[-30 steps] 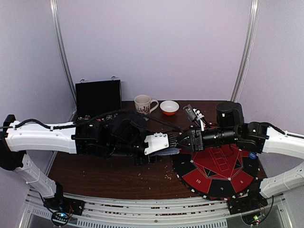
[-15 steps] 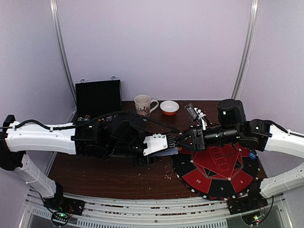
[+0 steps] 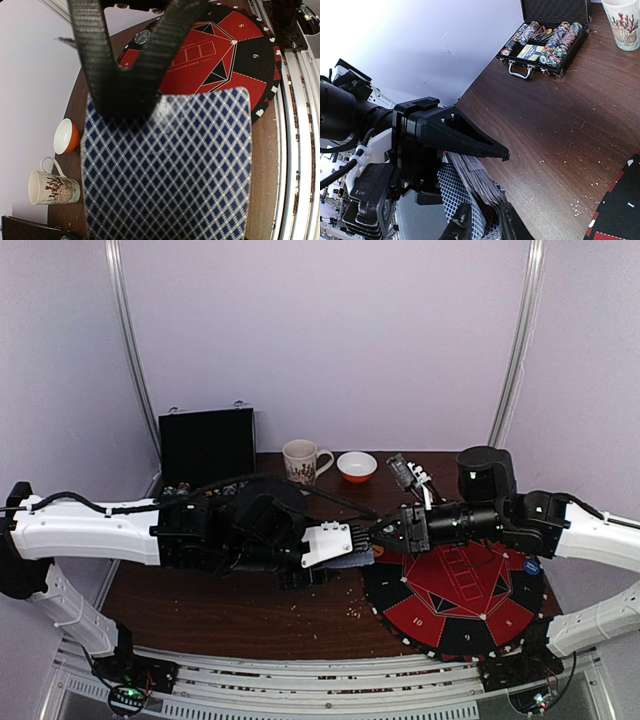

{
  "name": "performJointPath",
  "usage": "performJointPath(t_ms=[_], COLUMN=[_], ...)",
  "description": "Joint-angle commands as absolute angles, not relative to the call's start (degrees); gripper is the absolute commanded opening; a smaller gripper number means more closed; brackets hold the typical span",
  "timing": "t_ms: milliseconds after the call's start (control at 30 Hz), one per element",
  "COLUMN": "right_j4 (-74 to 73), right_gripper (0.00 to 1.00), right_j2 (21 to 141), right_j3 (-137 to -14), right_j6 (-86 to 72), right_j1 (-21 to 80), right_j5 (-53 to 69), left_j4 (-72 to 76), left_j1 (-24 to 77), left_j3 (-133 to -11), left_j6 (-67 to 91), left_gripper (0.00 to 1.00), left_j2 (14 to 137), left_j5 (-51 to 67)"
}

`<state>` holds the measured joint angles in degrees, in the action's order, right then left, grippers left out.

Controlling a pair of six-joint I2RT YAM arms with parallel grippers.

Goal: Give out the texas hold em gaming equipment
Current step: Pick up the poker card from the face-down deck piles.

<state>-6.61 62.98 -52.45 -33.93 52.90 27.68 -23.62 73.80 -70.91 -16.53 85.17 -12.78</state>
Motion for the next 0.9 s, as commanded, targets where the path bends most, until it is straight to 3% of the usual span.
performJointPath(t_ms=[0, 200, 867], right_j4=[-4.19, -4.4, -15.03], right_gripper=[0.21, 0.0, 0.0], right_j2=[63.54, 62.49, 55.32], right_j3=[-51.84, -51.33, -54.58], right_j6=[-34.39, -34.33, -29.83], right_j1=[52.88, 52.87, 51.1], right_j5=[29.36, 29.29, 22.52], left_j4=[-20.5, -20.52, -20.52], left_j1=[73.39, 73.39, 72.95], left_j3=[-71.54, -71.39, -70.28], left_j6=[-15.81, -15.77, -14.83], left_gripper=[0.51, 0.51, 0.51], left_j2=[84.02, 84.11, 83.48], left_j5=[-12.74, -12.59, -12.85])
